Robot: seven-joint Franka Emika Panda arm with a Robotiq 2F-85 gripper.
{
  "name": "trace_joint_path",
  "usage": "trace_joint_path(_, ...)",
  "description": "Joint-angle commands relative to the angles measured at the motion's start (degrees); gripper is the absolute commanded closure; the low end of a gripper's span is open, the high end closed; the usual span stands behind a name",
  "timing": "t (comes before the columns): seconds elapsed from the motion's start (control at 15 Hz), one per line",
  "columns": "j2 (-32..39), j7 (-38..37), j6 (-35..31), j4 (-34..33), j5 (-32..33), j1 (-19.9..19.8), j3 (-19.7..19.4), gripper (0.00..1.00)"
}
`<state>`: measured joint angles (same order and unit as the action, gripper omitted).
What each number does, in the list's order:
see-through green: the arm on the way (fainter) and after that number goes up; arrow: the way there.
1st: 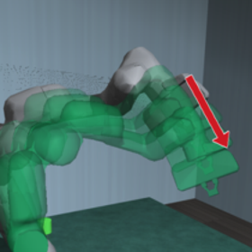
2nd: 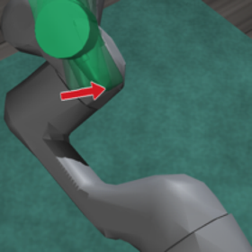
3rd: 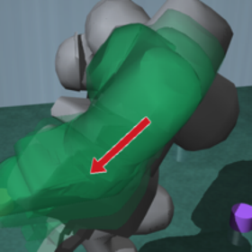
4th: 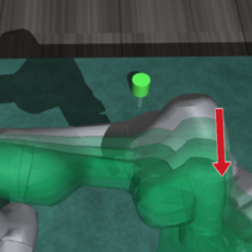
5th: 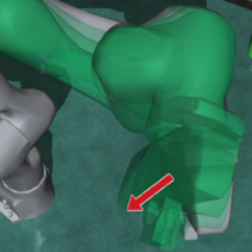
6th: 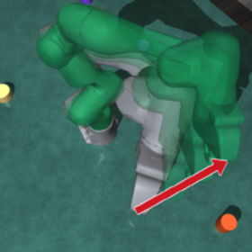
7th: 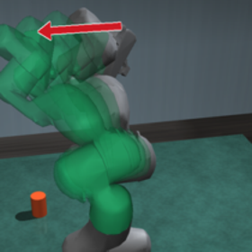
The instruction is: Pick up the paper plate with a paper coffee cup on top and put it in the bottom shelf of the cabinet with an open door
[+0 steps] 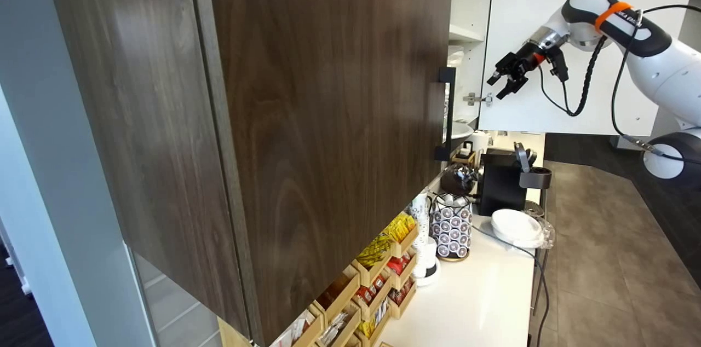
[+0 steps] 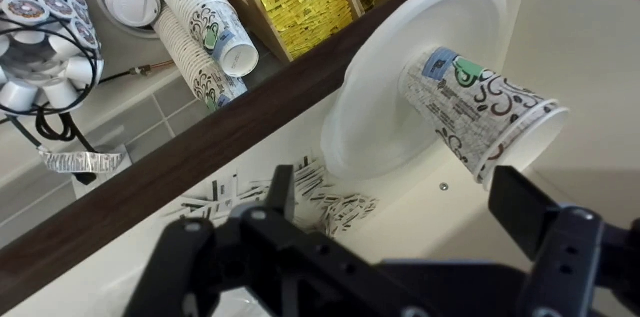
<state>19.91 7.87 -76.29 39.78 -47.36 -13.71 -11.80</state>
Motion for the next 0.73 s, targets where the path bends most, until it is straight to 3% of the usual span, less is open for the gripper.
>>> trace_joint_path(0.0,-1.90,6.14,3.21,-0.32,-0.77,-1.54,0.28,0.00)
trace_joint_path(0.33,-4.51,10.36,5.17,0.58,-0.92,-2.69,-0.04,0.00)
trace_joint_path(0.67,-4.00,9.38,3.75,-0.25,-0.25,-2.30,0.00,0.00)
